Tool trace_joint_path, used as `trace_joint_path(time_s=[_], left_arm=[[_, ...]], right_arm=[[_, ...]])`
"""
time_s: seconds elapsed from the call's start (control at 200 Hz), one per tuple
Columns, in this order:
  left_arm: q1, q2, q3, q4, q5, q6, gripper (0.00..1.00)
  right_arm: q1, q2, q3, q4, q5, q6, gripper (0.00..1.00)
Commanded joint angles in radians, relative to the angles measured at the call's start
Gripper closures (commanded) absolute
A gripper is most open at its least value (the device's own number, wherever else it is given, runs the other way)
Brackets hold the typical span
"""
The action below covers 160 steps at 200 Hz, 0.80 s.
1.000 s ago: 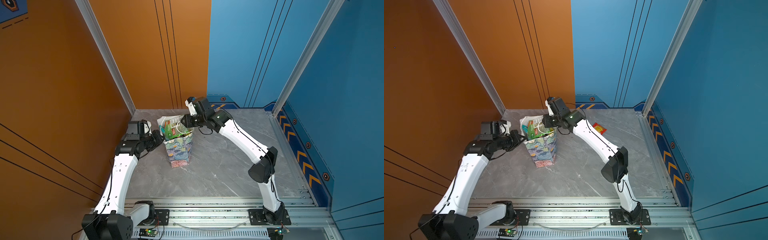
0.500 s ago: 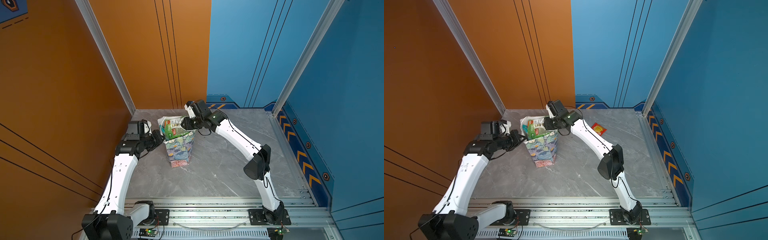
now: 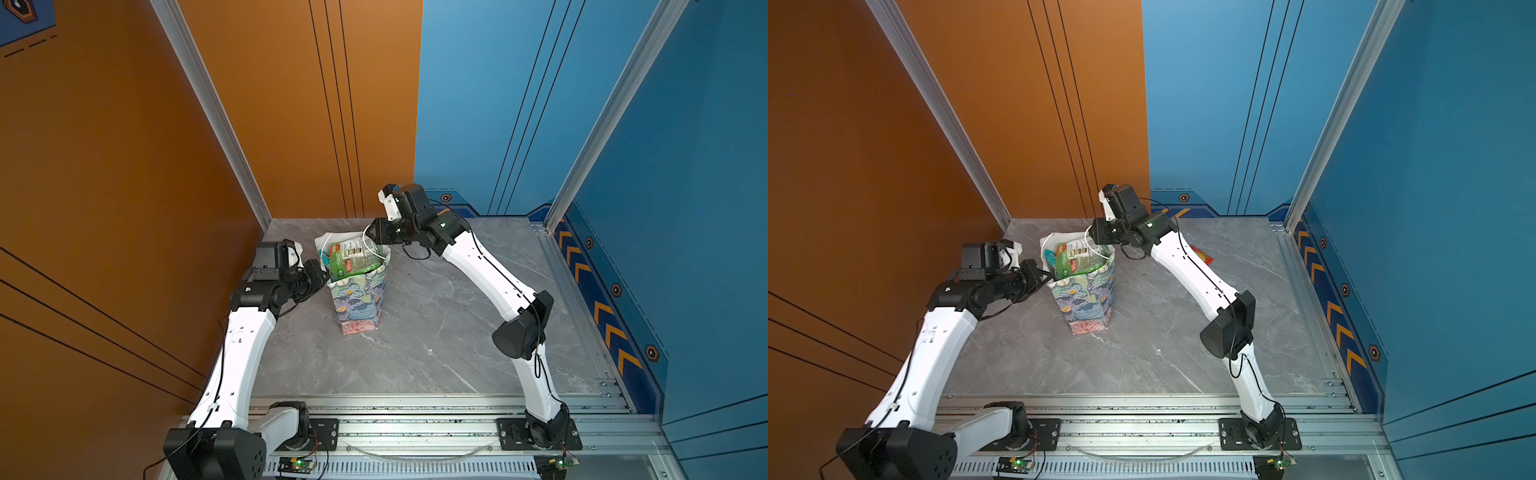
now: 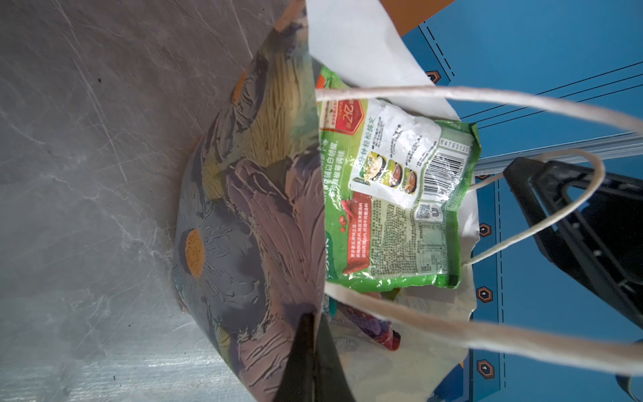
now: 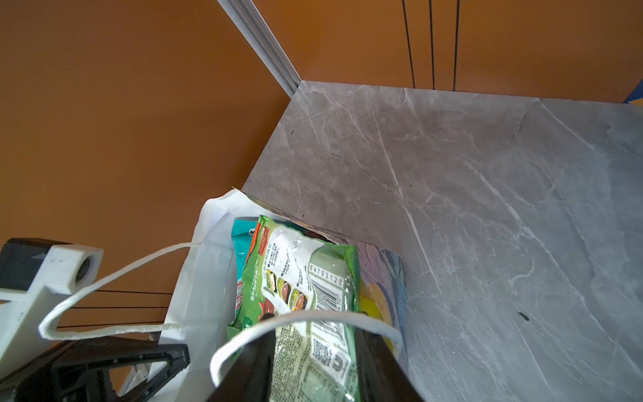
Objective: Place the snacks into the paper bag
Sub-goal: Press the snack against the paper bag.
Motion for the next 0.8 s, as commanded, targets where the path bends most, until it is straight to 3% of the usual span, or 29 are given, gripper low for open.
trace_joint_path(time_s=[0.0, 0.531, 0.796], left_arm=[[0.008, -0.006, -0.007, -0.005, 0.025, 0.002, 1.00], [0.007, 0.001, -0.001, -0.005, 0.027, 0.002, 1.00], [0.009, -0.002, -0.001, -0.004, 0.027, 0.004, 1.00]], right_arm=[[0.009, 0.041, 0.030, 0.005, -0.018, 0.018, 0.62], [0.036, 0.135, 0.029, -0.020, -0.023, 0.038, 0.63], [-0.012, 0.022, 0.056, 0.003, -0.066, 0.050, 0.61]])
